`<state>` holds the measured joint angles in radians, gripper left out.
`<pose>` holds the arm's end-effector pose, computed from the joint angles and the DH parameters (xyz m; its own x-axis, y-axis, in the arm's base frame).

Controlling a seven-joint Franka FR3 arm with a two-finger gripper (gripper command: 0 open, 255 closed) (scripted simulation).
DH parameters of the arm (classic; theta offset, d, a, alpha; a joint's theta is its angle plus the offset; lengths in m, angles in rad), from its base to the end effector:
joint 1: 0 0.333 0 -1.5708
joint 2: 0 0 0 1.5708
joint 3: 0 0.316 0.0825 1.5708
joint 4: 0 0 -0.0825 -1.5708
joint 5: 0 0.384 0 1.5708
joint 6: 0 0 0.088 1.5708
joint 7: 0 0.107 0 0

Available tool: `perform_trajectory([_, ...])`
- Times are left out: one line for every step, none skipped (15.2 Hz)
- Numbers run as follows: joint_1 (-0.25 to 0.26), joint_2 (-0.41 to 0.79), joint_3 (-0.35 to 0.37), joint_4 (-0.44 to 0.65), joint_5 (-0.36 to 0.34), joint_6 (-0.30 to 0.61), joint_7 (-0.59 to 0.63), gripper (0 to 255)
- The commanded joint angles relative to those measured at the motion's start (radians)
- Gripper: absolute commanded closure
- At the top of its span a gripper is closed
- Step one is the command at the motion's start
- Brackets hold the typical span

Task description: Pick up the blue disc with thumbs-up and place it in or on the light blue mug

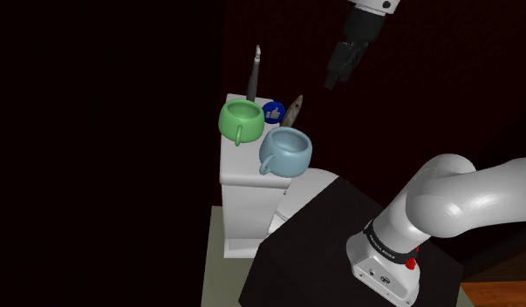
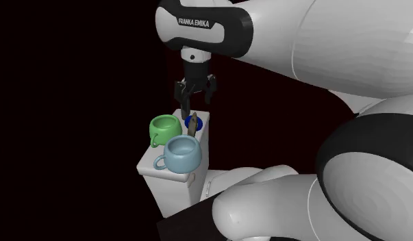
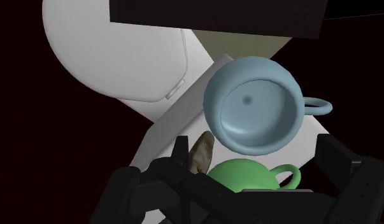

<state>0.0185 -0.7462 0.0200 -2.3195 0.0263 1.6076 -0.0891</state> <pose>0.3215 0.0170 0.5986 0.9920 0.1215 0.0352 0.1219 -0.9925 -0.0096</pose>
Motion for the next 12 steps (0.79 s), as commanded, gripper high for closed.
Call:
perform_trajectory([0.0, 0.0, 0.0, 0.0, 0.0, 0.0, 0.0, 0])
perform_trajectory([0.004, 0.031, -0.015, 0.004, -0.012, 0.021, -0.038, 0])
perform_trajectory([0.008, 0.064, -0.029, 0.009, -0.023, 0.041, -0.075, 0])
perform_trajectory([0.012, 0.098, -0.043, 0.016, -0.033, 0.061, -0.112, 0])
perform_trajectory([0.017, 0.132, -0.056, 0.024, -0.043, 0.081, -0.148, 0])
perform_trajectory([0.021, 0.168, -0.068, 0.035, -0.051, 0.1, -0.184, 0])
perform_trajectory([0.025, 0.204, -0.08, 0.046, -0.059, 0.118, -0.22, 0])
perform_trajectory([0.029, 0.242, -0.091, 0.059, -0.066, 0.136, -0.255, 0])
perform_trajectory([0.033, 0.279, -0.102, 0.074, -0.072, 0.153, -0.29, 0])
perform_trajectory([0.037, 0.318, -0.112, 0.089, -0.078, 0.17, -0.325, 0])
perform_trajectory([0.041, 0.356, -0.121, 0.107, -0.082, 0.186, -0.36, 0])
perform_trajectory([0.045, 0.396, -0.129, 0.125, -0.086, 0.201, -0.394, 0])
